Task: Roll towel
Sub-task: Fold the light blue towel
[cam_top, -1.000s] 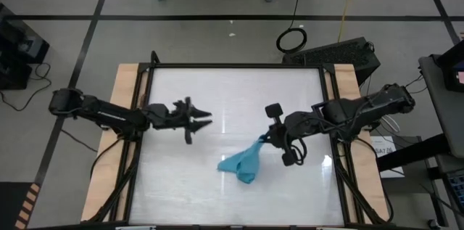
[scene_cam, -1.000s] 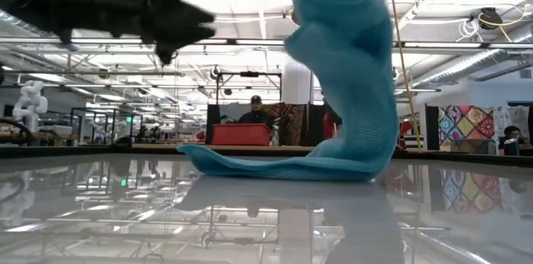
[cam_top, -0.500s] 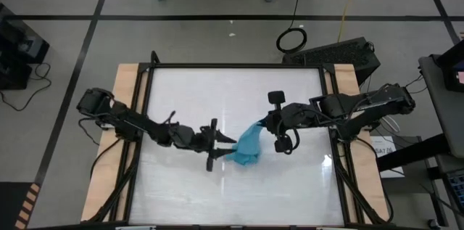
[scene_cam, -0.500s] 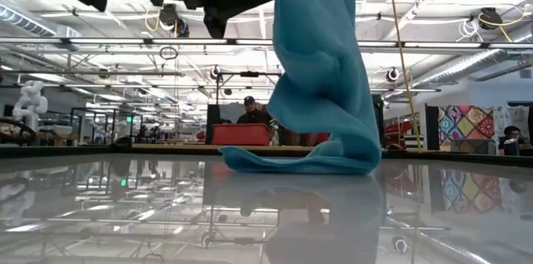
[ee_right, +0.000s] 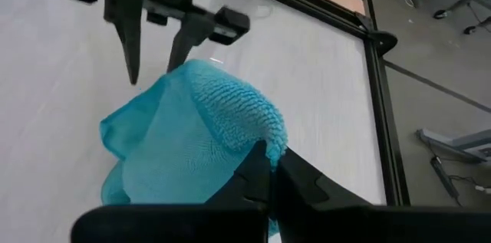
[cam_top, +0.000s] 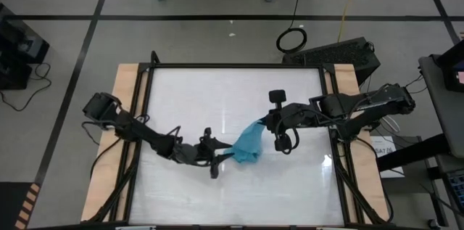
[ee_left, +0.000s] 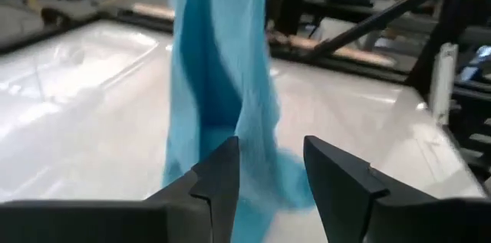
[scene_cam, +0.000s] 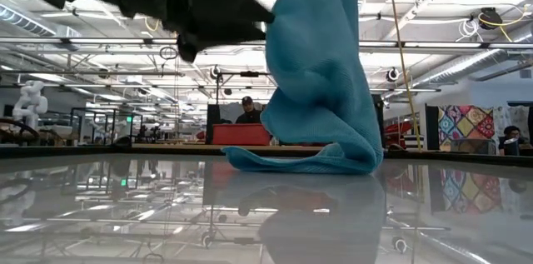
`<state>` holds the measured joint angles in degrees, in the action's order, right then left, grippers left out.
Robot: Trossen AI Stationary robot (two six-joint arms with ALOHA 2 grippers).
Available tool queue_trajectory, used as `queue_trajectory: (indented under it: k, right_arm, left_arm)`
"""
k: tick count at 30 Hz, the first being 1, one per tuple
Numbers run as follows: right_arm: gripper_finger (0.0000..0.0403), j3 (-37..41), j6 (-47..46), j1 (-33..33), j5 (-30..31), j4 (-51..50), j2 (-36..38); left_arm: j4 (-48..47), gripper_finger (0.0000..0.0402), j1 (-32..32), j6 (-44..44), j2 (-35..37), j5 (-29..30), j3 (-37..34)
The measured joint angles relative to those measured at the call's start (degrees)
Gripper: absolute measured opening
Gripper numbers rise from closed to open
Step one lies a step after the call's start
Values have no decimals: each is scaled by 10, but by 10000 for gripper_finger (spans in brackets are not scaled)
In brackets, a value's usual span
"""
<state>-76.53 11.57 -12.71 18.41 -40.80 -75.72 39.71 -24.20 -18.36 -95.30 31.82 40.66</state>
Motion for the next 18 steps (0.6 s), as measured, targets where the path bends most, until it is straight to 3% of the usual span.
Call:
queue_trajectory:
  k: [6,11,18]
  right_arm:
    - [0,0,0,0,0,0,0]
    - [0,0,0,0,0,2,0]
    - [0,0,-8,0,0,3,0]
  left_arm:
    - [7,153,-6,-74,-51,37,0]
    - [52,153,-6,-84,-92,39,11]
    - [-31,133,-1,-83,-135,54,80]
